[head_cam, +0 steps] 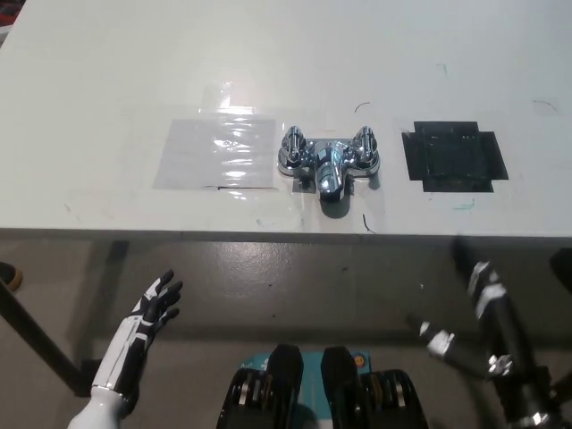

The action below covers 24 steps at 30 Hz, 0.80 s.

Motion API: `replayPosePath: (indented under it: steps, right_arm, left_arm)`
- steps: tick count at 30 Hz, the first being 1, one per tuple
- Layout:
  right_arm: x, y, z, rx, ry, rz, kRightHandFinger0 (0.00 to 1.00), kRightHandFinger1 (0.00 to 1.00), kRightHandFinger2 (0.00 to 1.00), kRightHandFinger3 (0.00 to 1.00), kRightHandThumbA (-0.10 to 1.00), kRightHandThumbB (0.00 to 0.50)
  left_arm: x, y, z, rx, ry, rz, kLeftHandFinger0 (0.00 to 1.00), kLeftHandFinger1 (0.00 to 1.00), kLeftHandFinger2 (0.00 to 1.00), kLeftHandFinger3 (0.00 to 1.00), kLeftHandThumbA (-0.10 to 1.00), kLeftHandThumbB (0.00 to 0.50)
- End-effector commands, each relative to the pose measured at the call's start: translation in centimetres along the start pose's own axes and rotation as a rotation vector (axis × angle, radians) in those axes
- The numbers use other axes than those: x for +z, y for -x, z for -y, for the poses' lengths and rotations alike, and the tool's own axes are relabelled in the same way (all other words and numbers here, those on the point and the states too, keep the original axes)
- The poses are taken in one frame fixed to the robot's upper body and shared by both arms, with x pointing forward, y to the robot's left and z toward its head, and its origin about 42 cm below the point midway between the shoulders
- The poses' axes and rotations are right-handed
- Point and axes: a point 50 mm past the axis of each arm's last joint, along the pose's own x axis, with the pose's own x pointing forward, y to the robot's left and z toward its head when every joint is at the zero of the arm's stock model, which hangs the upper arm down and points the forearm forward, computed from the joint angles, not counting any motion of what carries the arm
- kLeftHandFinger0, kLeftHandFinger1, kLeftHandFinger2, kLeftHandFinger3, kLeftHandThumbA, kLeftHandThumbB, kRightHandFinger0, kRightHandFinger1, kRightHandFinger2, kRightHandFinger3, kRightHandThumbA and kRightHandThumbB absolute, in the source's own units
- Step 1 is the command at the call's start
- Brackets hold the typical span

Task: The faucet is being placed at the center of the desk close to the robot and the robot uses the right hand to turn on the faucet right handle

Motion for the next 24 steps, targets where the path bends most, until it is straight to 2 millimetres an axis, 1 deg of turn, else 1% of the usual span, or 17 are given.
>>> replayPosePath:
  steps: [1, 3, 4, 5, 7, 9, 10, 12, 14, 15, 16, 18, 20, 21, 22, 23, 24]
  right_arm:
    - [5.8, -3.5, 2.5, -0.026, 0.056, 0.180, 1.00, 1.00, 1.00, 1.00, 0.88, 0.201]
    - [8.2, -5.0, 3.7, -0.034, 0.118, 0.218, 1.00, 1.00, 1.00, 1.00, 0.93, 0.213]
    - [8.8, -5.4, 4.1, -0.036, 0.136, 0.223, 1.00, 1.00, 1.00, 1.00, 0.96, 0.204]
    - [10.1, -6.3, 4.9, -0.038, 0.157, 0.229, 1.00, 1.00, 1.00, 1.00, 0.99, 0.215]
    - [11.8, -7.7, 5.7, -0.044, 0.165, 0.226, 1.00, 1.00, 1.00, 1.00, 1.00, 0.256]
    - [13.2, -8.8, 6.0, -0.046, 0.187, 0.218, 1.00, 1.00, 1.00, 1.00, 1.00, 0.268]
    - [13.5, -9.1, 6.1, -0.046, 0.196, 0.217, 1.00, 1.00, 1.00, 1.00, 1.00, 0.267]
    - [15.4, -11.4, 6.3, -0.041, 0.253, 0.205, 1.00, 1.00, 1.00, 1.00, 1.00, 0.251]
    - [16.5, -12.9, 6.2, -0.016, 0.276, 0.193, 1.00, 1.00, 1.00, 1.00, 1.00, 0.222]
    - [17.5, -14.7, 6.1, 0.015, 0.313, 0.175, 1.00, 1.00, 1.00, 1.00, 1.00, 0.215]
    - [17.8, -15.2, 6.0, 0.025, 0.326, 0.167, 1.00, 1.00, 1.00, 1.00, 1.00, 0.214]
    - [19.2, -18.2, 5.8, 0.098, 0.386, 0.144, 1.00, 1.00, 1.00, 1.00, 1.00, 0.256]
    - [20.3, -21.0, 5.6, 0.180, 0.420, 0.123, 1.00, 1.00, 1.00, 1.00, 1.00, 0.269]
    - [20.6, -22.1, 5.5, 0.215, 0.429, 0.108, 1.00, 1.00, 1.00, 1.00, 1.00, 0.276]
    - [21.0, -24.1, 5.2, 0.257, 0.460, 0.070, 1.00, 1.00, 1.00, 1.00, 1.00, 0.303]
    - [21.4, -25.4, 5.1, 0.279, 0.488, 0.046, 1.00, 1.00, 1.00, 1.00, 1.00, 0.306]
    - [21.5, -25.7, 5.1, 0.286, 0.495, 0.039, 1.00, 1.00, 1.00, 1.00, 1.00, 0.307]
  left_arm:
    - [2.3, -0.7, 0.7, -0.029, 0.029, 0.131, 1.00, 1.00, 1.00, 1.00, 1.00, 0.138]
    - [2.7, -0.8, 1.1, -0.028, 0.043, 0.144, 1.00, 1.00, 1.00, 1.00, 1.00, 0.121]
    - [2.8, -0.8, 1.2, -0.029, 0.040, 0.146, 1.00, 1.00, 1.00, 1.00, 1.00, 0.126]
    - [3.1, -0.9, 1.3, -0.032, 0.033, 0.152, 1.00, 1.00, 1.00, 1.00, 1.00, 0.120]
    - [3.2, -1.1, 1.7, -0.035, 0.031, 0.167, 1.00, 1.00, 1.00, 1.00, 1.00, 0.106]
    - [3.1, -1.1, 1.8, -0.039, 0.033, 0.167, 1.00, 1.00, 1.00, 1.00, 1.00, 0.099]
    - [3.1, -1.2, 1.8, -0.040, 0.034, 0.165, 1.00, 1.00, 1.00, 1.00, 1.00, 0.099]
    - [3.1, -1.2, 2.2, -0.038, 0.038, 0.158, 1.00, 1.00, 1.00, 1.00, 1.00, 0.089]
    - [3.0, -1.2, 2.1, -0.035, 0.039, 0.155, 1.00, 1.00, 1.00, 1.00, 1.00, 0.086]
    - [2.8, -1.2, 2.0, -0.033, 0.043, 0.154, 1.00, 1.00, 1.00, 1.00, 1.00, 0.079]
    - [2.7, -1.1, 1.9, -0.031, 0.044, 0.153, 1.00, 1.00, 1.00, 1.00, 1.00, 0.078]
    - [2.4, -1.1, 1.8, -0.025, 0.047, 0.145, 1.00, 1.00, 1.00, 1.00, 1.00, 0.080]
    - [2.4, -1.1, 1.7, -0.024, 0.045, 0.148, 1.00, 1.00, 1.00, 1.00, 1.00, 0.075]
    - [2.4, -1.1, 1.8, -0.025, 0.048, 0.146, 1.00, 1.00, 1.00, 1.00, 0.99, 0.087]
    - [2.3, -1.1, 1.8, -0.026, 0.048, 0.144, 1.00, 1.00, 1.00, 1.00, 1.00, 0.087]
    - [2.2, -1.2, 1.9, -0.032, 0.047, 0.143, 1.00, 1.00, 1.00, 1.00, 1.00, 0.092]
    - [2.2, -1.2, 2.0, -0.034, 0.048, 0.143, 1.00, 1.00, 1.00, 1.00, 1.00, 0.092]
